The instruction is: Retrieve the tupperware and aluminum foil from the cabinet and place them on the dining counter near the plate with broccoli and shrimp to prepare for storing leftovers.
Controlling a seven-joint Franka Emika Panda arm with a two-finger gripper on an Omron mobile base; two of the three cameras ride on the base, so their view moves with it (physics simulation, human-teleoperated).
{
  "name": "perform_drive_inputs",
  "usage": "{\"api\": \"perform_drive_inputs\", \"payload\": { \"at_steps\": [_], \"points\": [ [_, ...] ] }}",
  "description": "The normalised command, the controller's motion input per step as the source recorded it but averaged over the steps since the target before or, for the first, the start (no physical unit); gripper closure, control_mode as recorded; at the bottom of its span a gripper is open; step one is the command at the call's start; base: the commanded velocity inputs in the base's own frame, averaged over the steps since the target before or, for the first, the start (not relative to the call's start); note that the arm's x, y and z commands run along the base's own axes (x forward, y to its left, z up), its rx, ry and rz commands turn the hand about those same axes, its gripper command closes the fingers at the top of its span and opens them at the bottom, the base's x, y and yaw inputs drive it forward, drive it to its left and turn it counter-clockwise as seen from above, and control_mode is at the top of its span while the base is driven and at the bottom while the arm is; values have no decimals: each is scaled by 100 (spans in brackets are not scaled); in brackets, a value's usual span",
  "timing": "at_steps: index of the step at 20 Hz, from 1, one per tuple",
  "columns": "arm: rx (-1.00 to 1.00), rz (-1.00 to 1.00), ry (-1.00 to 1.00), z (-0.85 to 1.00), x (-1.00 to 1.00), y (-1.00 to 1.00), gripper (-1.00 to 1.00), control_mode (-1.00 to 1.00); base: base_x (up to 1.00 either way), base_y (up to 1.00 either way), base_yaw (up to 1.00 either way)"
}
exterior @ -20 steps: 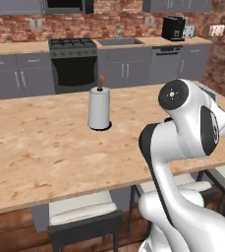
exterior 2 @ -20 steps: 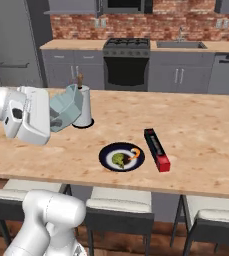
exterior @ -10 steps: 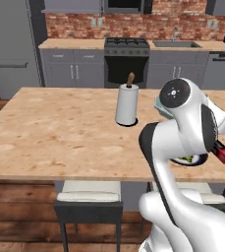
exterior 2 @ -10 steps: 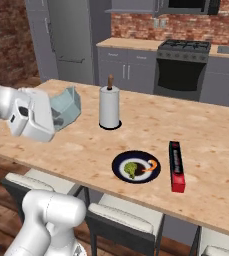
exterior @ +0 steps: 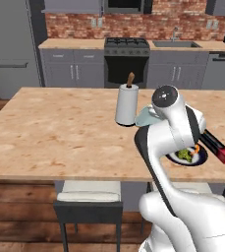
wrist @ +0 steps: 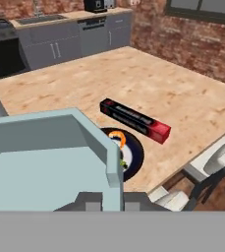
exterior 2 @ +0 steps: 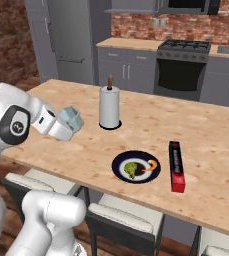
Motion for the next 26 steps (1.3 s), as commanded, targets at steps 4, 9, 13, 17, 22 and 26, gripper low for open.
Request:
{"api": "perform_drive_inputs", "payload": {
  "at_steps": [4,9,13,17,22,26],
  "points": [
    [0,5,13,-72,41,2,100,-100,0,0,0],
    [1,10,19,-79,68,-3,100,-100,0,0,0],
    [1,13,20,-77,77,0,100,-100,0,0,0],
    [1,13,15,-71,79,-1,100,-100,0,0,0],
    [2,12,8,-64,77,-6,100,-100,0,0,0],
    [1,10,3,-61,67,-11,100,-100,0,0,0]
  ]
}}
